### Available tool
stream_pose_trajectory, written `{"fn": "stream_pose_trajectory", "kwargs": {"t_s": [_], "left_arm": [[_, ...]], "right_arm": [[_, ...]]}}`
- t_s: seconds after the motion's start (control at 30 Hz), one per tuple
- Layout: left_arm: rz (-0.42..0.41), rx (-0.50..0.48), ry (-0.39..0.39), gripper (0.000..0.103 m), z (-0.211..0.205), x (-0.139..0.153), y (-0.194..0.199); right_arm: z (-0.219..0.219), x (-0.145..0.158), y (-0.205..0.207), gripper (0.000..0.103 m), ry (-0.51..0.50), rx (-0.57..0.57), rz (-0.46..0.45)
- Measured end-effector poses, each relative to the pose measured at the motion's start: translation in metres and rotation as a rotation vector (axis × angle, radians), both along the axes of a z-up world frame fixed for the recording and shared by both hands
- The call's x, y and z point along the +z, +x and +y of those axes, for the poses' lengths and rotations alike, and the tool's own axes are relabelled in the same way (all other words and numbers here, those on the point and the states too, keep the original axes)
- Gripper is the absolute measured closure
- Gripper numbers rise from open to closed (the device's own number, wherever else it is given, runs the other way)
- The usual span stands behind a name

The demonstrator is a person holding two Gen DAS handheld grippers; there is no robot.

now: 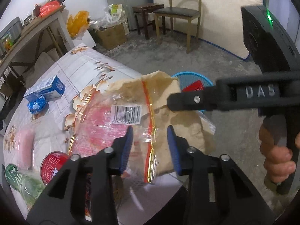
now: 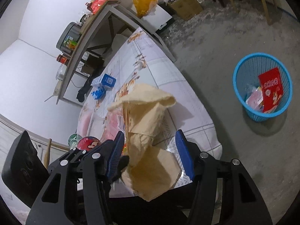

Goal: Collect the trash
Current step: 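Grasp the clear barcode bag with the left gripper while the right gripper holds the paper bag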

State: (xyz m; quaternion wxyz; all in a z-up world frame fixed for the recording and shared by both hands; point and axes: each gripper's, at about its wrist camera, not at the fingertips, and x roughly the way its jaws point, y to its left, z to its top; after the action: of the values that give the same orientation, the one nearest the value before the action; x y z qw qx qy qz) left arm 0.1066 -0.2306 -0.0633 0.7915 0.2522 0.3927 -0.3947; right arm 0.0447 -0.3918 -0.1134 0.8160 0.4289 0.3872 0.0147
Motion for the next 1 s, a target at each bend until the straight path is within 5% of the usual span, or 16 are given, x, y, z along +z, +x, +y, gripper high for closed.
{"fn": "stream_pose_trajectory", "kwargs": {"t_s": [0.23,0.47,0.63,0.77,1.0], "left_arm": [[-0.015,-0.006,0.01,0.097,-0.001,0.001,-0.002],[-0.053,0.011,-0.017,0.102,0.004,0.012,-0.005],[-0.067,0.048,-0.071,0.103,0.013,0.027,-0.001],[-0.078,0.074,-0.124,0.103,0.022,0.042,0.003],[-0.045,0.114,-0.174,0.103,0.036,0.055,0.015]], "right_arm": [[-0.005,-0.001,-0.006,0.047,0.004,0.006,-0.019],[-0.011,0.018,-0.011,0.047,-0.087,-0.006,-0.073],[-0.008,0.044,-0.003,0.035,-0.251,0.026,-0.165],[0.002,0.05,0.014,0.024,-0.36,0.137,-0.247],[0.034,0.025,0.035,0.023,-0.431,0.369,-0.22]]}}
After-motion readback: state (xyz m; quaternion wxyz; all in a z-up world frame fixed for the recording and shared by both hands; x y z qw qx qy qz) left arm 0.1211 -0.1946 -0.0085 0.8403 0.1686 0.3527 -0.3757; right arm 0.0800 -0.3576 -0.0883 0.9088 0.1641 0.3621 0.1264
